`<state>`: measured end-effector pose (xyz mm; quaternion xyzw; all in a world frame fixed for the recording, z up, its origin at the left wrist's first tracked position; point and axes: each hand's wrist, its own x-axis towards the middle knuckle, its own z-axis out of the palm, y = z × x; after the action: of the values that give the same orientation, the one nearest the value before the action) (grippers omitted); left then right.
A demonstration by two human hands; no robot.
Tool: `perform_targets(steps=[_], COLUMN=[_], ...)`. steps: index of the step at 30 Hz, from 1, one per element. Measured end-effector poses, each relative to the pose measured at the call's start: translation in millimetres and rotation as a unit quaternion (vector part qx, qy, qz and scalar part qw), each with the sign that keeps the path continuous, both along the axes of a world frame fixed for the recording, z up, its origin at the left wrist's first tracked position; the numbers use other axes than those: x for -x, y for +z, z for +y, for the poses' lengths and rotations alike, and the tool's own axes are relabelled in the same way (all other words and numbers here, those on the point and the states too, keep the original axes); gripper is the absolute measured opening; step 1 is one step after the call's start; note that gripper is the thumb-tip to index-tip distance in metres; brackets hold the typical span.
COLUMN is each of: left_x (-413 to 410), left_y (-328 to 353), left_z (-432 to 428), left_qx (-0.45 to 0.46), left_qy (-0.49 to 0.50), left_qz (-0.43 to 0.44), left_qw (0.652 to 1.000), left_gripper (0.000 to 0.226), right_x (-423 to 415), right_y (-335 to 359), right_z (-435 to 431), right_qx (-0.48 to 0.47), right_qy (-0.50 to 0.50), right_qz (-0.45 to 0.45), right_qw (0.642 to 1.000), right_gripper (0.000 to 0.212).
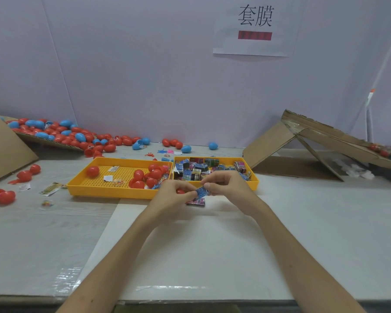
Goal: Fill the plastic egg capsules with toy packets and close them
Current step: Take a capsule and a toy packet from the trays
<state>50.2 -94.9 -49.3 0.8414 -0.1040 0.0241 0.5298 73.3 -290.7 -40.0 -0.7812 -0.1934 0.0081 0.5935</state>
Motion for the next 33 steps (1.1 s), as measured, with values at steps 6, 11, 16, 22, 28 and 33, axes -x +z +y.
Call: perform_targets(steps=[6, 11, 16, 22, 28, 33], left_x=[2, 4, 7, 12, 13, 13], left_y=[-1, 1, 4, 8, 12, 11], left_z=[-1, 0, 0, 1, 1, -1], left_qx=[0.018, 0.016, 0.047, 0.105, 0.137, 0.17], left_qy=[0.0, -0.007, -0.016, -0.039, -0.072, -0.099], left_qz=[-0.006, 0.008, 0.037, 0.083, 0.119, 0.14], left_qw=[1.0, 1.0, 0.998, 0.99, 0.981, 0.97], left_gripper=[0.015, 0.02, 0.029, 0.023, 0.021, 0.021], right_x=[3, 5, 5, 3, 5, 8], right_y=[1, 3, 4, 4, 3, 3], right_z=[1, 2, 1, -2, 3, 9], right_qx=[0.06, 0.054, 0.022, -0.046, -0.174, -0.248], right_qy=[0.023, 0.034, 0.05, 0.072, 0.116, 0.11], right_qz=[-0.005, 0.007, 0.025, 0.083, 0.138, 0.182], right_qw=[0.998, 0.998, 0.998, 0.993, 0.968, 0.945], right_gripper=[0.017, 0.005, 0.006, 0.005, 0.005, 0.006])
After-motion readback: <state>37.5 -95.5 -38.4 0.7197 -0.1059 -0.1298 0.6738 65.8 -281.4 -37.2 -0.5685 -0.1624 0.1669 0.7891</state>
